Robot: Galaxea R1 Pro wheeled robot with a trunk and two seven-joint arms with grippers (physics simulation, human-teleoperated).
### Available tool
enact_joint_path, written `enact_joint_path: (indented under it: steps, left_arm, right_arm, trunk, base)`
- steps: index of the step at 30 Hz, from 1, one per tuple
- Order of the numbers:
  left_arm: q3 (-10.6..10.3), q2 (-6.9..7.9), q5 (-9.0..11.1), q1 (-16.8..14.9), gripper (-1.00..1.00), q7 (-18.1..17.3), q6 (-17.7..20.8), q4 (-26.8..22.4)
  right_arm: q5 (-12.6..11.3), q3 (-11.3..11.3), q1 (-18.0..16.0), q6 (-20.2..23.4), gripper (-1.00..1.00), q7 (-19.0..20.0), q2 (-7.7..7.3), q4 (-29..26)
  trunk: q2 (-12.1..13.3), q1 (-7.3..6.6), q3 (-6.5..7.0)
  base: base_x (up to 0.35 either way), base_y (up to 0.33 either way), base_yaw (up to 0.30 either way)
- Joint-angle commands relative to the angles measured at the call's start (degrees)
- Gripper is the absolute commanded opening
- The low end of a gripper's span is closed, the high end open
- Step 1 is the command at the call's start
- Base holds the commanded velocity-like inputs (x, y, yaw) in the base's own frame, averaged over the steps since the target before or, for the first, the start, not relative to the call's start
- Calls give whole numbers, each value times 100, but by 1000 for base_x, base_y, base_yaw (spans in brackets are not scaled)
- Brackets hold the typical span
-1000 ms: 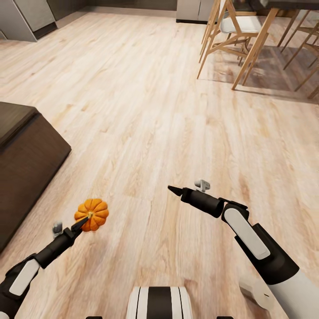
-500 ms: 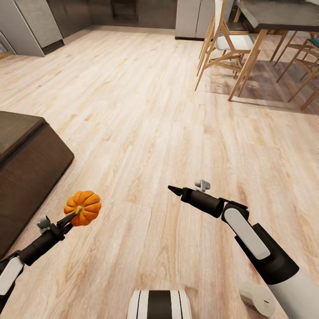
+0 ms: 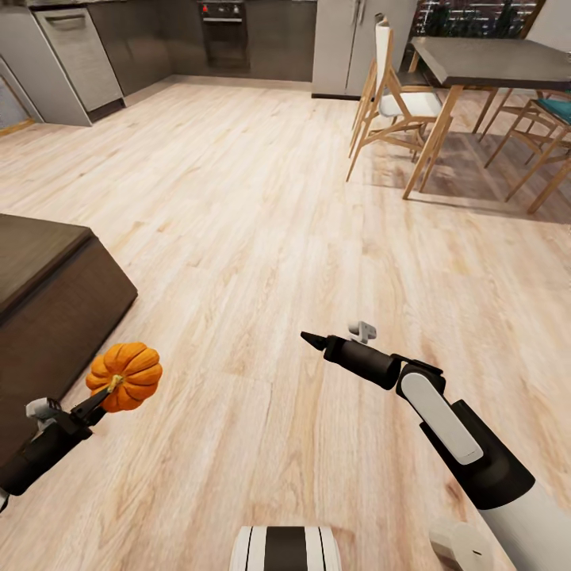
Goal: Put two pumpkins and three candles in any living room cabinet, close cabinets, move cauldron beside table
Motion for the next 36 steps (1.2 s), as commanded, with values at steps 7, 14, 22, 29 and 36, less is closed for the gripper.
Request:
enact_joint_path:
  steps: [7,14,22,29,36]
  left_arm:
    - [123,4,22,21,-100,7,67,12]
    - [167,2,20,24,-100,7,79,15]
    - [170,3,20,23,-100,7,79,11]
    - [169,2,20,23,-100,12,79,7]
    - [169,-5,20,24,-100,15,79,1]
  right_arm:
    - [-40,12,-4,-6,100,-48,17,-1]
    - [-47,11,-4,-7,100,-48,24,-1]
    - [-66,11,-4,-7,100,-48,22,-1]
    - [-57,14,-4,-7,100,-48,25,-1]
    - [-83,11,-4,-7,100,-47,20,-1]
  trunk:
    - [-1,-1,47]
    - [-1,-1,105]
    - [-1,-1,173]
    - [-1,-1,196]
    - [-1,-1,210]
  base:
    - [0,0,-67]
    - [-132,0,-88]
    - [-331,0,-87]
    - [-341,0,-20]
    - [-342,0,-112]
